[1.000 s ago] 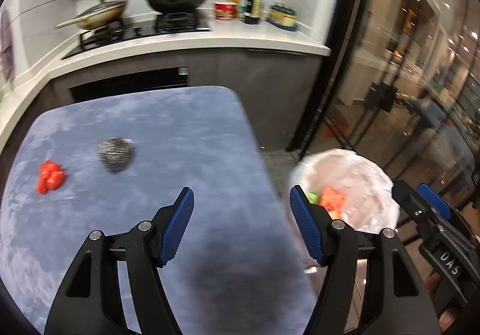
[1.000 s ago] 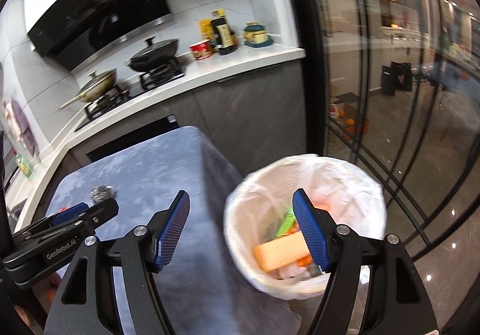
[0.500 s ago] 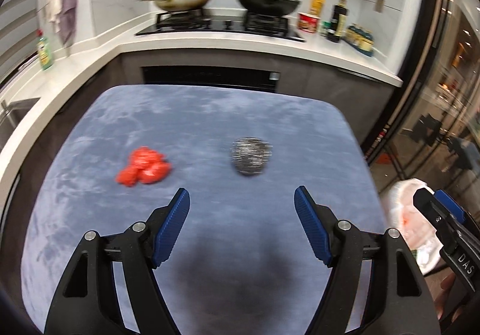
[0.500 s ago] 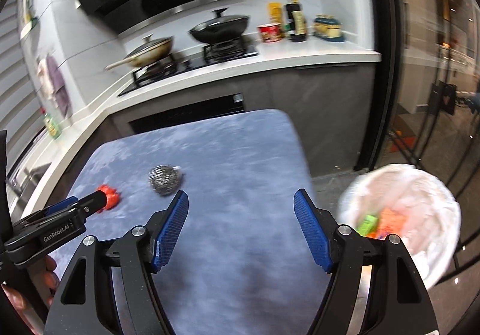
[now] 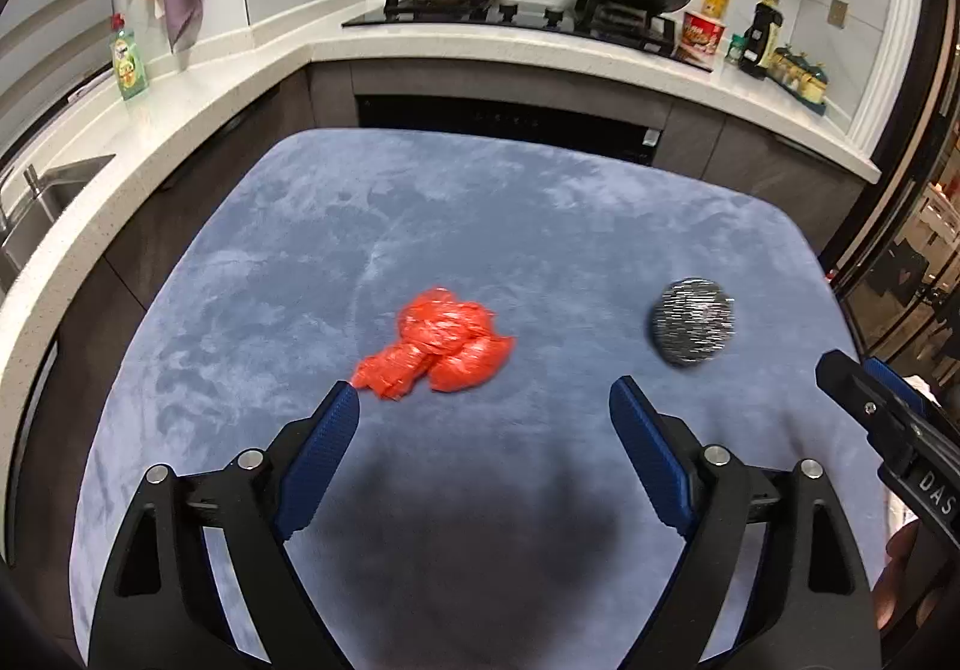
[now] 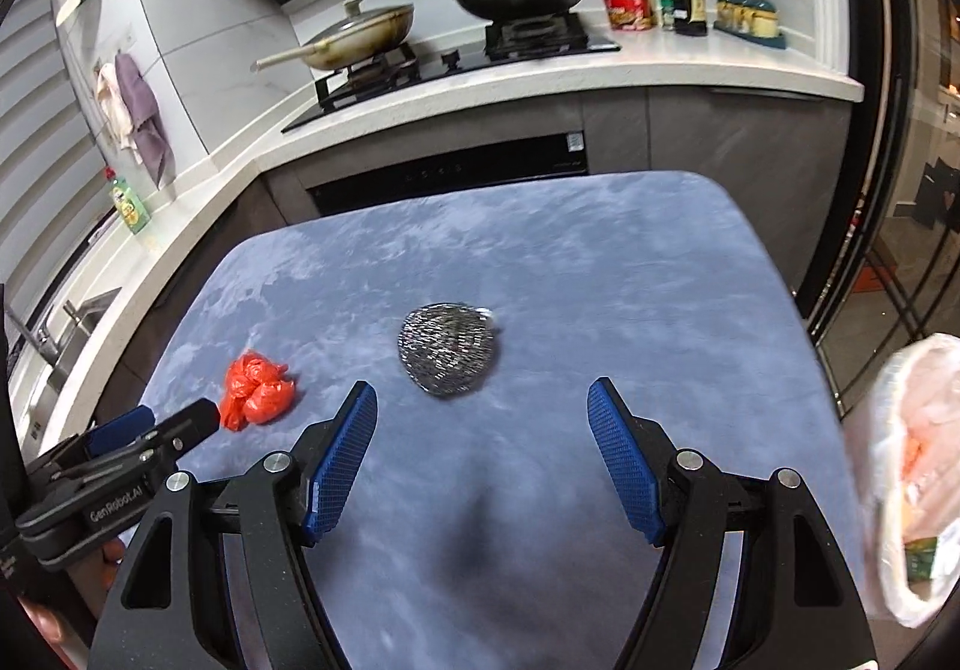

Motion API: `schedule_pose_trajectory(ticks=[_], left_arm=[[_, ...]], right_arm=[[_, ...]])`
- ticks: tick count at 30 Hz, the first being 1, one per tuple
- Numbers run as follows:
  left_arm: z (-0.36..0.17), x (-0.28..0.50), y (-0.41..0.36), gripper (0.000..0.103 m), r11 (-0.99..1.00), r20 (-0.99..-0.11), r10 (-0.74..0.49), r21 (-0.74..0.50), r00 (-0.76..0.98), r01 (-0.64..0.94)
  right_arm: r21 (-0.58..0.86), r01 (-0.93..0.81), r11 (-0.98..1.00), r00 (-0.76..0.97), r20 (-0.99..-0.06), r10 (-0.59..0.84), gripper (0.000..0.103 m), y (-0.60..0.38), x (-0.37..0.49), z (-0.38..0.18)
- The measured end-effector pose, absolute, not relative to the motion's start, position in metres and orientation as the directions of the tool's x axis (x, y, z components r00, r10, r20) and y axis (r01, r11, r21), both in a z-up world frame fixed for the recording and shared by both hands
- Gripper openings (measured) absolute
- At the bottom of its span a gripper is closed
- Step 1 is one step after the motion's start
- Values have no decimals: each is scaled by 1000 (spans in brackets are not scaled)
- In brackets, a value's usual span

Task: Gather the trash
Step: 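Move both open tools back over the red bag and steel wool, then grasp the red plastic bag with the left tool while the right tool grasps the steel wool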

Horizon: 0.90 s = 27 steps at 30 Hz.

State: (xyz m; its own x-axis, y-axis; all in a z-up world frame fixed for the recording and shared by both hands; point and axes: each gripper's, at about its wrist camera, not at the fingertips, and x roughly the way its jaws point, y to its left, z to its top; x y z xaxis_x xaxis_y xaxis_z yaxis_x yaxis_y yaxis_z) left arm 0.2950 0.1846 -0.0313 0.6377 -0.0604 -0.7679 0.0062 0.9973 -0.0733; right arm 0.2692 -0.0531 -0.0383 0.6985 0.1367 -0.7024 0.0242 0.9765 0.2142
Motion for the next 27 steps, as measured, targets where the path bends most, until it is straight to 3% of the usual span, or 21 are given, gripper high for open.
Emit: schedule_pose_trajectory(ticks=[6,20,22,24,26,27], left_arm=[[-56,321,198,88,997,-787,-56,-77,614,-9],[-96,359,209,88,993,-814,-79,-113,575,-23],[-99,360,209,83,992,-815,-87,-121,574,-22],[-101,362,209,70,990,-822,-105,-138,560,-16],[-101,361,208,62,990,-820,-106,-139,562,-15],[-99,360,207,53,991,-819,-107,-137,563,-12]], right_arm=[[194,26,981,674,-728,126,71,-32,303,-62],[157,21,987,638,-762,107,75,-8,350,-101],[157,21,987,638,-763,108,75,-7,353,-104],[156,19,988,635,-765,109,75,-7,355,-106],[159,14,987,630,-768,115,66,-7,356,-108],[157,12,988,631,-768,114,63,-6,355,-108]])
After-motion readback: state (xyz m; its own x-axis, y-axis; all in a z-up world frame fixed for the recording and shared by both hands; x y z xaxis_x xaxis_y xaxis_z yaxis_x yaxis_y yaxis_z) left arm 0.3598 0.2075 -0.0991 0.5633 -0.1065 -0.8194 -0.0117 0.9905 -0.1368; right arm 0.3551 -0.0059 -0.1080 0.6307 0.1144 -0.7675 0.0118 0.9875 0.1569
